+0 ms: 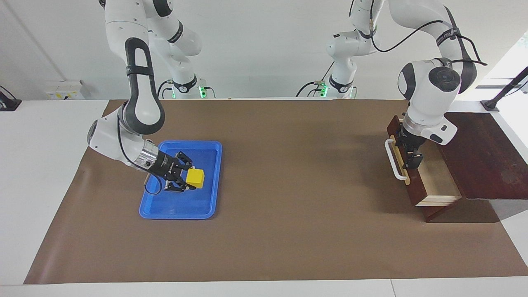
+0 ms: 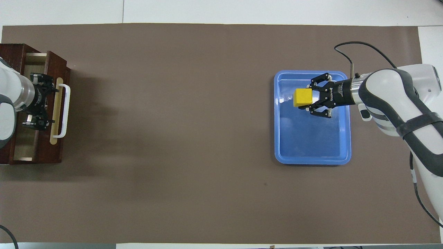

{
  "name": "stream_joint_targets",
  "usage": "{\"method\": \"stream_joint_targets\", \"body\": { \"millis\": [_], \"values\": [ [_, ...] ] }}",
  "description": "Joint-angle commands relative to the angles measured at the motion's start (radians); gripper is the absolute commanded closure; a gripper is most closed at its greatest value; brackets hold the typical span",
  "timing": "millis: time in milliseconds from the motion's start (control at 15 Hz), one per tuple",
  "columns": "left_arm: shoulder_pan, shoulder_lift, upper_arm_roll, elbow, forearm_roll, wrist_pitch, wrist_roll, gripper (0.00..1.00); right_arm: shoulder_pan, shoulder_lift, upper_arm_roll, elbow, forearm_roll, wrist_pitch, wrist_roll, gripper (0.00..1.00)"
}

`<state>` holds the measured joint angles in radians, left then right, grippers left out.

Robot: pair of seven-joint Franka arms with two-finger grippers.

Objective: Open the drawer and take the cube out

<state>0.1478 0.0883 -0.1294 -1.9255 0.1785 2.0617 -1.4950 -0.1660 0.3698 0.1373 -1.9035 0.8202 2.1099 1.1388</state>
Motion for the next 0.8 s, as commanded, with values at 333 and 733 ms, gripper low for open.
{"method": "stream_joint_targets", "body": {
  "millis": [333,733],
  "values": [
    [0.099,-0.022,-0.004,-0.038,0.024,0.032,0.094,0.0,-0.113,-0.022,0.01,-0.101,-0.024,-0.099,-0.198,1.0],
    [0.124,-0.021,-0.009,-0.029,0.022,0.025,0.131,0.0,-0.119,-0.042,0.01,-0.206,-0.004,0.001,-0.255,1.0]
  ]
}}
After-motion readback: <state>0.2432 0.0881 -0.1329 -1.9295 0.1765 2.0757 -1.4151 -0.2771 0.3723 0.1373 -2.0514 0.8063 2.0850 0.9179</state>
